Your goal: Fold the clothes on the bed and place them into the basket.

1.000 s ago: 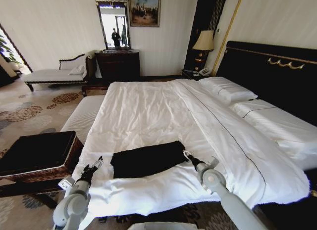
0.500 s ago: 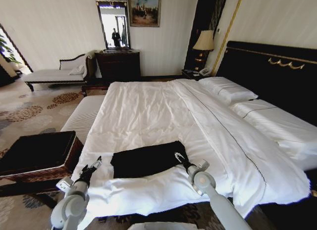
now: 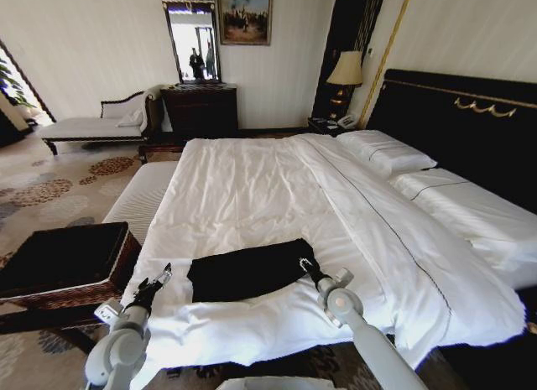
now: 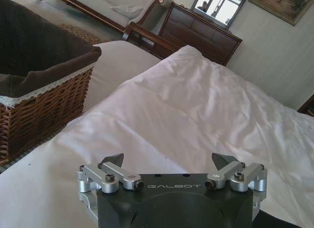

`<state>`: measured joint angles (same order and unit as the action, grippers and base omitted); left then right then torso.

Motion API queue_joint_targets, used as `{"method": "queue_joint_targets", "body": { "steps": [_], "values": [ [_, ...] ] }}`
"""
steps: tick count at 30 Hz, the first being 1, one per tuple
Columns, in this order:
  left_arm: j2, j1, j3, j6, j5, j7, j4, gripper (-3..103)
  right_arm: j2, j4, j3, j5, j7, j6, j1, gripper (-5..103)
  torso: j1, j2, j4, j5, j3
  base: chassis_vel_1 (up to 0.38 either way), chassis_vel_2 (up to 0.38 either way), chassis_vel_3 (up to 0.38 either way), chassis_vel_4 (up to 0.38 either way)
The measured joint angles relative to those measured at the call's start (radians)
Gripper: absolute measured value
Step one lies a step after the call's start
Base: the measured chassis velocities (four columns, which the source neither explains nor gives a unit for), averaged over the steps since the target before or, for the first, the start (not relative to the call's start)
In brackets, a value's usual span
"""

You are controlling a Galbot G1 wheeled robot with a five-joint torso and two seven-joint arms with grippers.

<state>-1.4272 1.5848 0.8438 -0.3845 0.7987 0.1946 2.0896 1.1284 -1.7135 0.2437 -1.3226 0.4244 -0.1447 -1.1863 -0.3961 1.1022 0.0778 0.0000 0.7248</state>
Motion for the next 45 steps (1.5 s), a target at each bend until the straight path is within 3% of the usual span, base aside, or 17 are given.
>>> {"method": "queue_joint_targets", "body": {
  "steps": [2,9,17,20,28,31,33,36,38,40,45],
  "values": [
    [0.000,-0.001,0.000,0.000,0.000,0.000,0.000,100,0.000,0.004,0.000,0.002,-0.003,0.002,0.002,35,0.000,0.000,0.0000,0.0000,0.000,0.000,0.000,0.000,0.000],
    [-0.003,-0.018,0.022,-0.001,0.007,0.001,-0.015,100,-0.005,0.006,0.014,0.003,-0.043,0.033,0.009,3,0.000,0.000,-0.0002,0.0001,0.000,0.000,0.000,0.000,0.000],
    [0.030,-0.044,0.089,-0.016,0.065,0.010,-0.033,100,-0.064,-0.027,0.079,0.002,-0.079,0.060,-0.004,2,0.000,0.000,0.0001,-0.0003,0.000,0.000,0.000,0.000,0.000],
    [0.065,-0.058,0.142,-0.023,0.103,0.012,-0.045,100,-0.158,-0.061,0.137,-0.017,-0.086,0.069,-0.022,2,0.000,0.000,0.0002,-0.0001,0.000,0.000,0.000,0.000,0.000],
    [0.078,-0.059,0.177,-0.025,0.118,0.011,-0.051,100,-0.209,-0.060,0.183,0.028,-0.124,0.100,-0.043,2,0.000,0.000,0.0002,-0.0001,0.000,0.000,0.000,0.000,0.000],
    [0.072,-0.064,0.193,-0.025,0.117,0.010,-0.066,100,-0.196,-0.062,0.122,0.138,-0.196,0.162,-0.061,2,0.000,0.000,0.0004,-0.0001,0.000,0.000,0.000,0.000,0.000],
    [0.073,-0.066,0.199,-0.025,0.117,0.009,-0.070,100,-0.192,-0.065,0.106,0.155,-0.211,0.175,-0.061,2,0.000,0.000,0.0004,0.0002,0.000,0.000,0.000,0.000,0.000],
    [0.097,-0.080,0.267,-0.025,0.147,0.010,-0.104,100,-0.181,-0.082,-0.014,0.244,-0.316,0.259,-0.037,2,0.000,0.000,-0.0001,-0.0002,0.000,0.000,0.000,0.000,0.000],
    [0.105,-0.081,0.281,-0.026,0.155,0.011,-0.109,100,-0.181,-0.082,-0.035,0.257,-0.336,0.273,-0.029,2,0.000,0.000,-0.0002,-0.0003,0.000,0.000,0.000,0.000,0.000],
    [0.137,-0.080,0.330,-0.026,0.185,0.012,-0.130,100,-0.184,-0.081,-0.130,0.300,-0.409,0.315,0.010,2,0.000,0.000,-0.0003,-0.0004,0.000,0.000,0.000,0.000,0.000],
    [0.156,-0.070,0.355,-0.026,0.198,0.011,-0.143,100,-0.181,-0.056,-0.250,0.336,-0.470,0.341,0.070,2,0.000,0.000,-0.0001,-0.0004,0.000,0.000,0.000,0.000,0.000]
  ]
}}
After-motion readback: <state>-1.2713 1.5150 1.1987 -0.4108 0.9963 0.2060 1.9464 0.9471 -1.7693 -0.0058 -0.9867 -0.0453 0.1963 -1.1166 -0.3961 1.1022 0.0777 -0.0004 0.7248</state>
